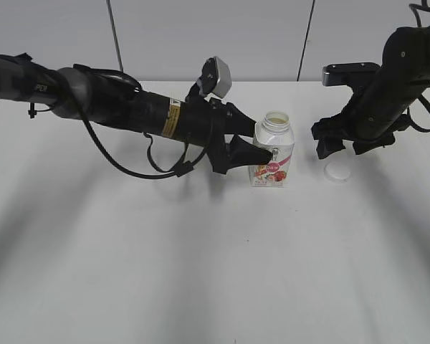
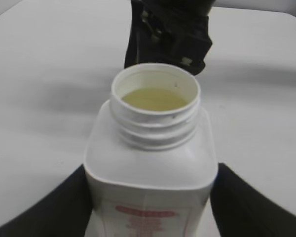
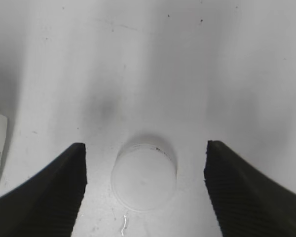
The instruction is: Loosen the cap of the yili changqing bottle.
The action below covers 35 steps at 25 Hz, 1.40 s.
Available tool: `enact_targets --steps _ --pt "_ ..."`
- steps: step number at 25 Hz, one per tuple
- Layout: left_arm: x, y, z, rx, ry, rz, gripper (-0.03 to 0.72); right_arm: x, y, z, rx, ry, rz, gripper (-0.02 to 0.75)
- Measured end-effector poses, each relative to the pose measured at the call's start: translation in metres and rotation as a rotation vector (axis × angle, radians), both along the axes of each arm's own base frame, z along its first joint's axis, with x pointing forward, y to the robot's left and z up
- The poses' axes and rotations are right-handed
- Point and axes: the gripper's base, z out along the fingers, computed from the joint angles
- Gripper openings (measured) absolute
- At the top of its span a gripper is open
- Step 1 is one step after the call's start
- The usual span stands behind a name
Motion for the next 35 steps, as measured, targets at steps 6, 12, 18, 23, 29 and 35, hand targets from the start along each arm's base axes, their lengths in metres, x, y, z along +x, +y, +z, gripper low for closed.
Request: enact_targets --steps 6,12,18,23,29,35 --pt "0.004 0.019 -0.001 0.014 0.023 -0.035 0.489 -0.001 0.000 0.000 -0.001 0.011 0.001 0.586" --pt "0.016 0.058 -0.003 0.050 0.060 -0.008 0.490 -0.001 0.000 0.000 -0.001 0.012 0.001 0.586" --pt "0.035 0.101 0.029 0.051 0.012 0.111 0.481 0.001 0.000 0.003 -0.004 -0.001 0.004 0.586" --pt "0.056 0.141 0.062 0.091 -0.055 0.347 0.481 0.016 0.002 0.025 -0.004 -0.054 0.014 0.586" --pt "0.083 0.178 0.104 0.181 -0.194 0.862 0.475 0.035 0.005 0.056 0.000 -0.154 0.022 0.586" --pt "0.096 0.218 0.127 0.291 -0.380 1.292 0.468 0.043 0.003 0.070 -0.045 -0.203 0.049 0.586"
